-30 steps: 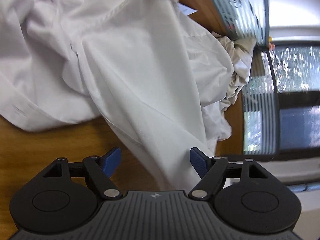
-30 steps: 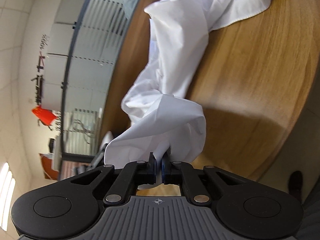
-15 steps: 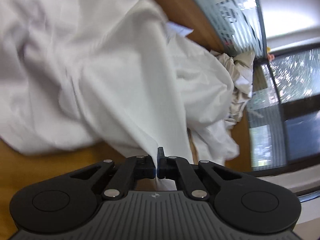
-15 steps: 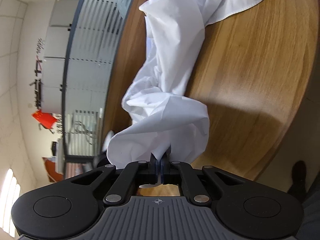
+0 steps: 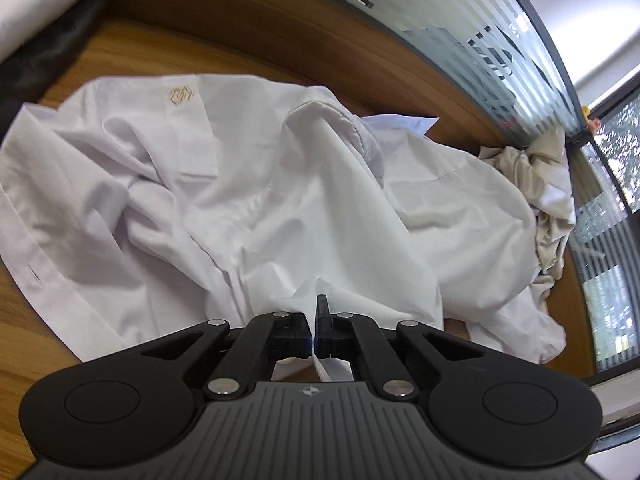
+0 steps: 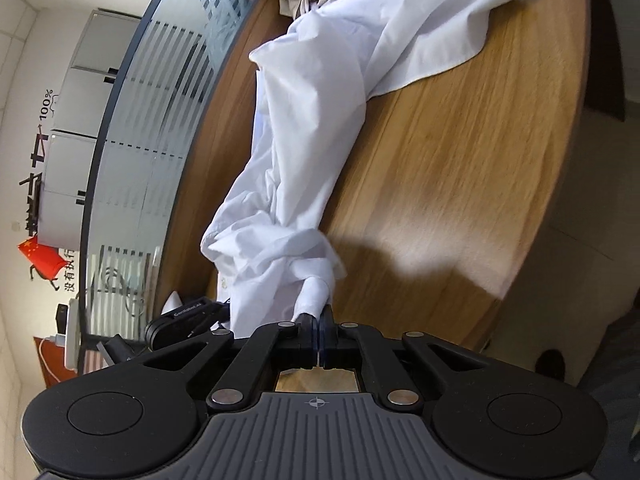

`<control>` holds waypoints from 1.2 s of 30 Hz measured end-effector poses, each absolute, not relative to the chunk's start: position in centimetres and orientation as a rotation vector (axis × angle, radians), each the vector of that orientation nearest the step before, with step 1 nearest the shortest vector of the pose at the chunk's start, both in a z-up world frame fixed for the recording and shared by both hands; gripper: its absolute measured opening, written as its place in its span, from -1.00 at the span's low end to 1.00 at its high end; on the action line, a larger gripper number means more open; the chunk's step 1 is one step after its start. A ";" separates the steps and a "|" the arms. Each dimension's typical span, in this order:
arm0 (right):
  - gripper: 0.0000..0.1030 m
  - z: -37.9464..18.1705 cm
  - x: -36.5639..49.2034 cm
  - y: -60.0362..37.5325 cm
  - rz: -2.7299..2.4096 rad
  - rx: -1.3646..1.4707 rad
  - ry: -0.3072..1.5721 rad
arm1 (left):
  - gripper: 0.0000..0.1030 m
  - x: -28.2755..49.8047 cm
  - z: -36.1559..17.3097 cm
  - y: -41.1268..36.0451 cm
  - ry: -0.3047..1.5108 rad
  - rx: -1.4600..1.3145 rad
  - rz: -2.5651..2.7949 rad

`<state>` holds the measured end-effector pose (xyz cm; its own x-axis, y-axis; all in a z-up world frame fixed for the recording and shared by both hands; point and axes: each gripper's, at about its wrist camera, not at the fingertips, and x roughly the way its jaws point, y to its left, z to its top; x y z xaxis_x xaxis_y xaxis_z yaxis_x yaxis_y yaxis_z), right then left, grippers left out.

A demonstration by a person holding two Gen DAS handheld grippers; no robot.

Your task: Fold clothes

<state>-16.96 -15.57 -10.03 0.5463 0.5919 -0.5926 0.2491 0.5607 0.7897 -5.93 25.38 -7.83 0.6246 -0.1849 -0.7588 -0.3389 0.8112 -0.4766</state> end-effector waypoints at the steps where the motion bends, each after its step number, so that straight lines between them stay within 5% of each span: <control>1: -0.95 -9.9 -17.1 -15.7 0.237 0.989 1.004 | -0.99 -6.0 -7.7 25.5 0.903 -0.631 0.107; 14: -0.94 -9.5 -18.5 -17.5 0.182 0.865 0.985 | -0.99 -6.0 -6.7 26.9 0.868 -0.535 0.149; 23: -0.81 -9.8 -16.3 -15.4 0.248 0.537 1.065 | -0.98 -7.0 -8.2 29.9 0.897 -0.459 0.185; 36: -0.79 -14.4 -15.5 -6.3 0.572 0.349 1.235 | -0.91 -8.7 -9.6 31.2 0.988 -0.391 0.185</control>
